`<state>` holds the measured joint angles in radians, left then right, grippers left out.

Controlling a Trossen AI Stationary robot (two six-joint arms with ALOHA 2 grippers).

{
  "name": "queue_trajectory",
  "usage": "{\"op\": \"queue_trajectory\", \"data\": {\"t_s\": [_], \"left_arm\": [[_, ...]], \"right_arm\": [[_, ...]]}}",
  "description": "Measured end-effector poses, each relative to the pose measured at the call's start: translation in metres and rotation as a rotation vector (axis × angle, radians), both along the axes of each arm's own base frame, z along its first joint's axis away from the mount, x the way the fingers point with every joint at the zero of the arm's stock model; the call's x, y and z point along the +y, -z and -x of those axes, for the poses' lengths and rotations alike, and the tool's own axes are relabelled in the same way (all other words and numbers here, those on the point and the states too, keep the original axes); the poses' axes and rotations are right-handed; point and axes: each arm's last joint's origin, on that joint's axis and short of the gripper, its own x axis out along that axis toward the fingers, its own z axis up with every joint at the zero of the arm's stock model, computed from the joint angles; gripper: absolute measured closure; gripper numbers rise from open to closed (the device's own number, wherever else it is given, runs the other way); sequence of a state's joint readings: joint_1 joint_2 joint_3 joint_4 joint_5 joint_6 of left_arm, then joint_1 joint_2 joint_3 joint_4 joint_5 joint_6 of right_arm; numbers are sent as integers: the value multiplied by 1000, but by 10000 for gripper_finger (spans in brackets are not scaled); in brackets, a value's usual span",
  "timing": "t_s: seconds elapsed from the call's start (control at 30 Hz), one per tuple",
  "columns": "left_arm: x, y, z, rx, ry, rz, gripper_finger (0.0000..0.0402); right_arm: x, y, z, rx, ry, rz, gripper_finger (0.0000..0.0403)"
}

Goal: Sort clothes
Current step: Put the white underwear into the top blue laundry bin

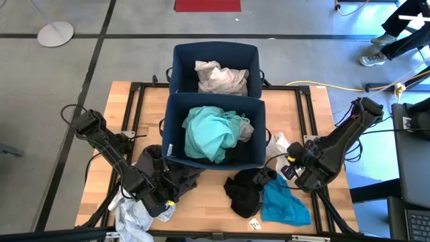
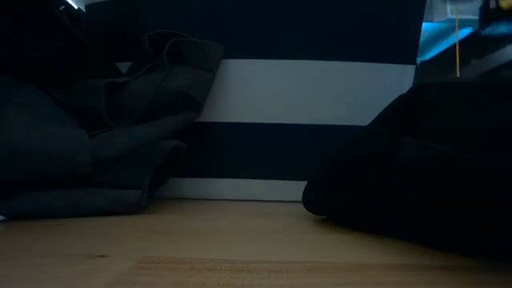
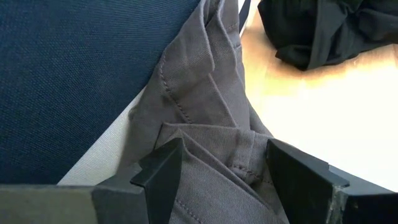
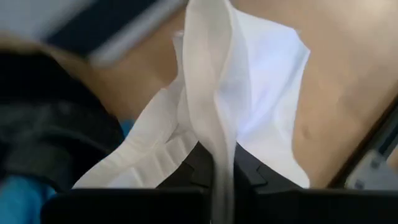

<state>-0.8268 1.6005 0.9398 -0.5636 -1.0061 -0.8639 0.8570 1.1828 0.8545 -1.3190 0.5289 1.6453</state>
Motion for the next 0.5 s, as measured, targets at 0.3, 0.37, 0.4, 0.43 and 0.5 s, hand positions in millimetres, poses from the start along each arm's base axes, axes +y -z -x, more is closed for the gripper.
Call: {"op": "queue_trajectory", "data": {"t_s": [0.3, 0.37, 0.4, 0.43, 0.5], "left_arm": [[0, 0, 0, 0, 0, 0, 178], [0, 0, 0, 0, 0, 0, 178], [0, 0, 0, 0, 0, -1, 178], [0, 0, 0, 0, 0, -1, 178], [0, 0, 0, 0, 0, -1, 178]], "right_arm": [[-8, -47, -2, -211, 19, 214, 384], [-10, -55, -3, -301, 35, 257, 385], [-12, -59, -5, -343, 38, 279, 385], [-15, -63, -6, -367, 38, 298, 385], [-20, -73, -8, -407, 51, 319, 383]]}}
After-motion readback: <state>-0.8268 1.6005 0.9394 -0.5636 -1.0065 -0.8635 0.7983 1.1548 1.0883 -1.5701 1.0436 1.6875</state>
